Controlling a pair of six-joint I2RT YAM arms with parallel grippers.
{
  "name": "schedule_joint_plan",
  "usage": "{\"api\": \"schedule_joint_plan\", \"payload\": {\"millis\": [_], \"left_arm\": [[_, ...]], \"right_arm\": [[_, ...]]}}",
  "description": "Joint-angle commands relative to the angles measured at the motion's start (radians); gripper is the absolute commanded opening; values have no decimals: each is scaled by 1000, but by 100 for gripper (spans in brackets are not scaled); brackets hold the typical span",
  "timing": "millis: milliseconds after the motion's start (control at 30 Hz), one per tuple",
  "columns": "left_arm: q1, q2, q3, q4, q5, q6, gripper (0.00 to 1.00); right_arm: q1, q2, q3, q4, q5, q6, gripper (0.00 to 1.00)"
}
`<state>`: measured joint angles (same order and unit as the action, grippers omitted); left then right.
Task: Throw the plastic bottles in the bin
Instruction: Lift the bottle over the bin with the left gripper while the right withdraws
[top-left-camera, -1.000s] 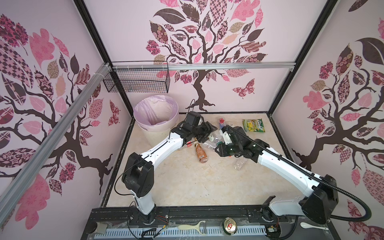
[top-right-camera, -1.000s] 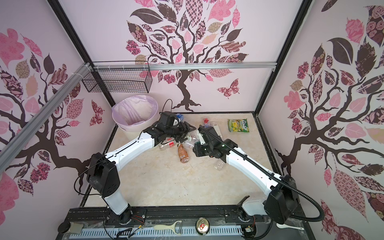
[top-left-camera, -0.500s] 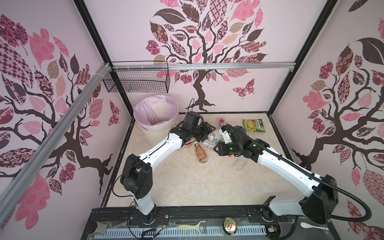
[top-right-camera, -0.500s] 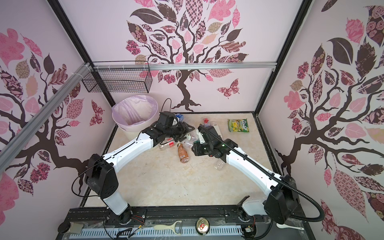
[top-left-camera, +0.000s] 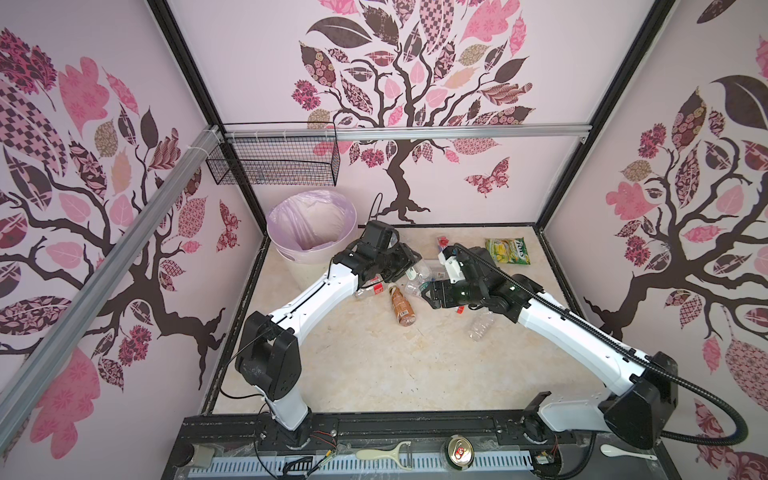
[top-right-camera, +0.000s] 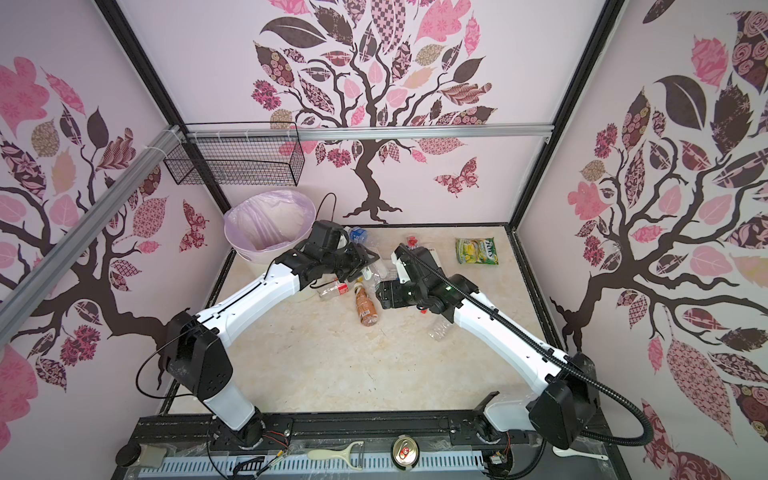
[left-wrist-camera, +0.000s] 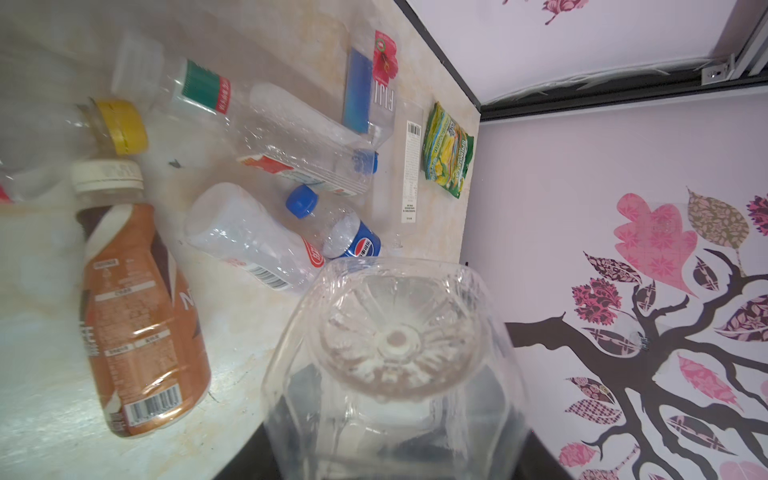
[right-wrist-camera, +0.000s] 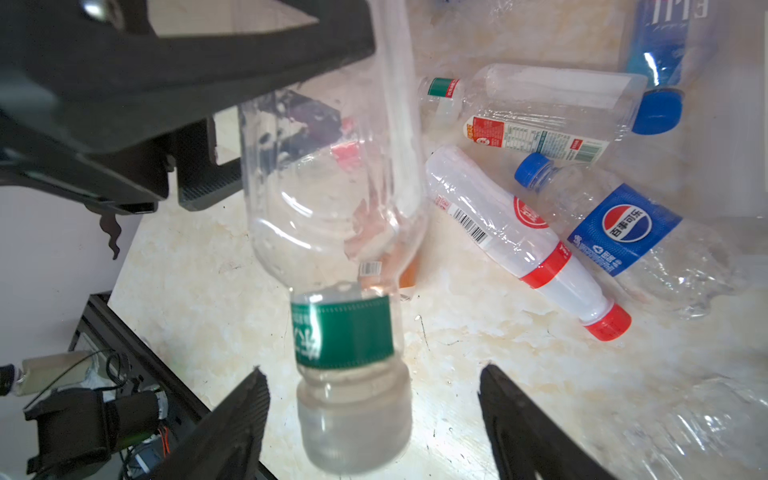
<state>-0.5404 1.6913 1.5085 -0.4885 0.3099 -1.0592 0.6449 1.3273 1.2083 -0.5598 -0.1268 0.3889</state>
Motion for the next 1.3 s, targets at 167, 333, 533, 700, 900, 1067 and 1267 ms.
{"api": "schedule_joint_plan", "payload": {"millis": [167, 333, 533, 700, 900, 1067, 1267], "left_arm": [[89, -31, 335, -237, -143, 251, 48], [152, -20, 522, -326, -289, 360, 48], [258, -48, 670, -349, -461, 472, 48], [348, -91, 721, -253, -568, 577, 51], [453, -114, 743, -167, -581, 581, 51], [456, -118, 713, -70, -598, 625, 52], [460, -60, 618, -118, -598, 584, 53]], "right_arm": [[-1, -78, 101, -70, 56, 1, 100], [-1, 3, 264, -98, 26, 25, 100], [-1, 110, 451, -113, -27, 60, 100], [-1, 149, 480, -77, -77, 99, 100], [-1, 171, 479, -70, -100, 104, 100], [-1, 180, 470, -69, -103, 93, 100], [-1, 191, 474, -68, -115, 85, 100]]}}
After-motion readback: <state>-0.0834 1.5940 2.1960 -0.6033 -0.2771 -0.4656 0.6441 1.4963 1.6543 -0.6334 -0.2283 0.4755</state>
